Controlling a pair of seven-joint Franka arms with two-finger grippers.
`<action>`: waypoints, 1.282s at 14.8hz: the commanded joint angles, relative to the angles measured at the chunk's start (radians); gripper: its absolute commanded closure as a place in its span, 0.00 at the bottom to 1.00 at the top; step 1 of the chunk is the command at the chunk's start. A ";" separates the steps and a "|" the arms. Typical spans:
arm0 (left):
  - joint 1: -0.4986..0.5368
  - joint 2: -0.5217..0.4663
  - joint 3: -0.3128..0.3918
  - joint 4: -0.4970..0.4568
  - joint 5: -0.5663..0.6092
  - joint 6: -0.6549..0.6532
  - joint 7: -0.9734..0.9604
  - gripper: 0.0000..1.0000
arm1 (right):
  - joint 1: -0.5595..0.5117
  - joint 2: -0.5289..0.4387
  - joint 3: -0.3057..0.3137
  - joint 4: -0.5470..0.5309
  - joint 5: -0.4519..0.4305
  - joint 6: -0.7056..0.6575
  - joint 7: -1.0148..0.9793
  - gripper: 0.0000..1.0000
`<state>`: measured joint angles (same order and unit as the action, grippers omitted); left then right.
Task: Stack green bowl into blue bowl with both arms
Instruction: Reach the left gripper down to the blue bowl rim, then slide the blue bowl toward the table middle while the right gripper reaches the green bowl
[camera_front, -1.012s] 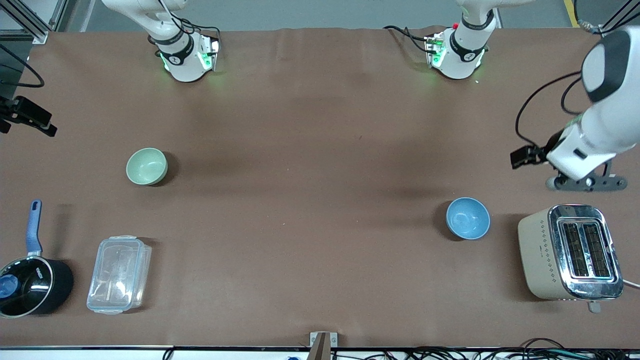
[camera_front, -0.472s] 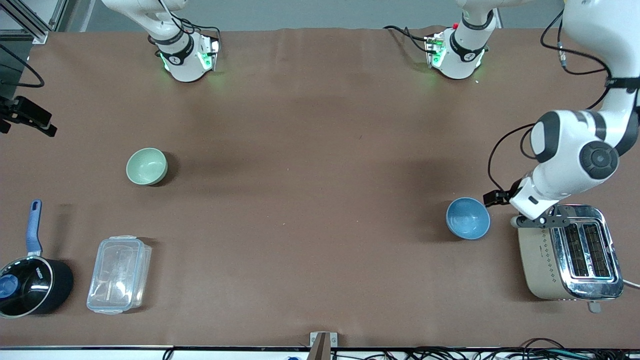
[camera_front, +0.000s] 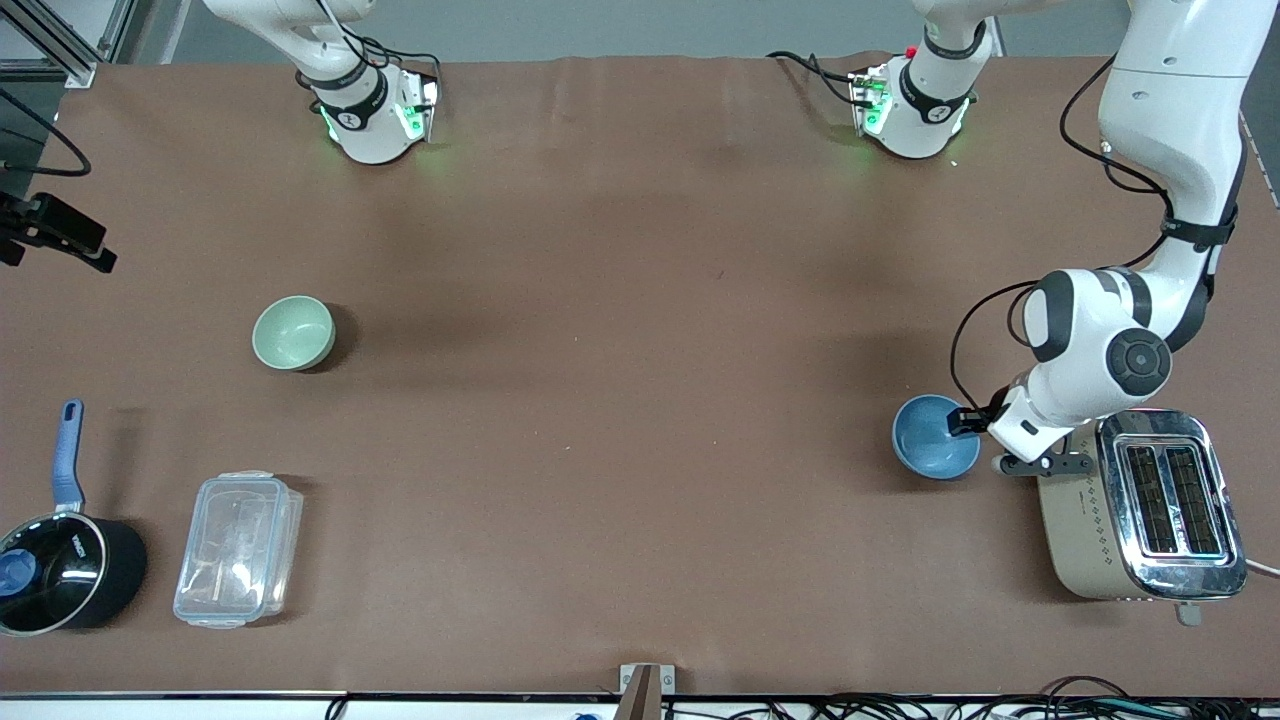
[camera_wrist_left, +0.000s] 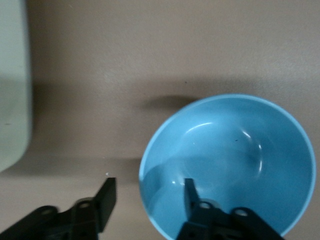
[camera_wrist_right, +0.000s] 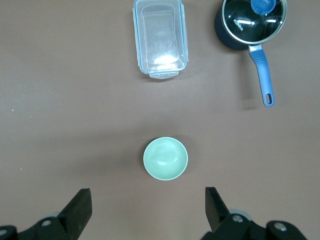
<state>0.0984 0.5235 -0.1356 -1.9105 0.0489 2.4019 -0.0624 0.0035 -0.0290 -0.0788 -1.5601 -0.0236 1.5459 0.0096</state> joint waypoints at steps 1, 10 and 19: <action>0.003 0.019 -0.007 0.018 -0.021 0.002 -0.005 0.82 | -0.008 -0.002 -0.001 -0.061 0.001 0.011 -0.023 0.00; -0.009 -0.086 -0.122 0.024 -0.027 -0.078 -0.163 1.00 | -0.071 0.007 -0.004 -0.451 0.001 0.357 -0.066 0.00; -0.228 -0.022 -0.328 0.105 -0.011 -0.095 -0.823 1.00 | -0.192 0.254 -0.003 -0.540 0.077 0.496 -0.170 0.05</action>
<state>-0.0484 0.4547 -0.4685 -1.8626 0.0335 2.3119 -0.7665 -0.1430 0.1550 -0.0912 -2.1048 -0.0072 2.0170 -0.1067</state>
